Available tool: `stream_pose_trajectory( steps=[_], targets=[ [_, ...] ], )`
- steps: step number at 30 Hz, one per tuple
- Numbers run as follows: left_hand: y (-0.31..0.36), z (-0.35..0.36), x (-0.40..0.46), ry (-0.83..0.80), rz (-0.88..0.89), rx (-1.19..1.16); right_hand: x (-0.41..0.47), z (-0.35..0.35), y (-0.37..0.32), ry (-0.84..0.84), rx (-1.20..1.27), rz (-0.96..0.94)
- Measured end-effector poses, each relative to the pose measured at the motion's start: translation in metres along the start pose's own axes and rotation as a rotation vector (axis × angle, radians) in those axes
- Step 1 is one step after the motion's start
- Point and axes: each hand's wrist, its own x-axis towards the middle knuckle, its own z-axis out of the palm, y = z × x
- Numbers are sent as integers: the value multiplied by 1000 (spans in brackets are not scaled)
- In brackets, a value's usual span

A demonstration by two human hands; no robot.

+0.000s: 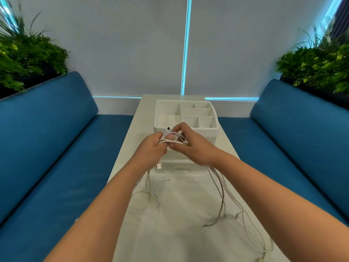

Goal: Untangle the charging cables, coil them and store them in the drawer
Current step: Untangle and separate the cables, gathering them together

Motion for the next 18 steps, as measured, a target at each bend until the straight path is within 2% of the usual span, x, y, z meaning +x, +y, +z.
stream_pose_trajectory(
  steps=[3, 9, 14, 18],
  targets=[
    [1, 2, 0, 14, 1, 40, 0, 4, 3, 15, -89, -77],
    [12, -2, 0, 3, 63, 146, 1, 5, 11, 85, -283, -107],
    [12, -3, -1, -15, 46, 181, 7, -3, 12, 105, -294, -52],
    [11, 1, -1, -60, 19, 257, 8, -4, 0, 119, -390, -97]
  ],
)
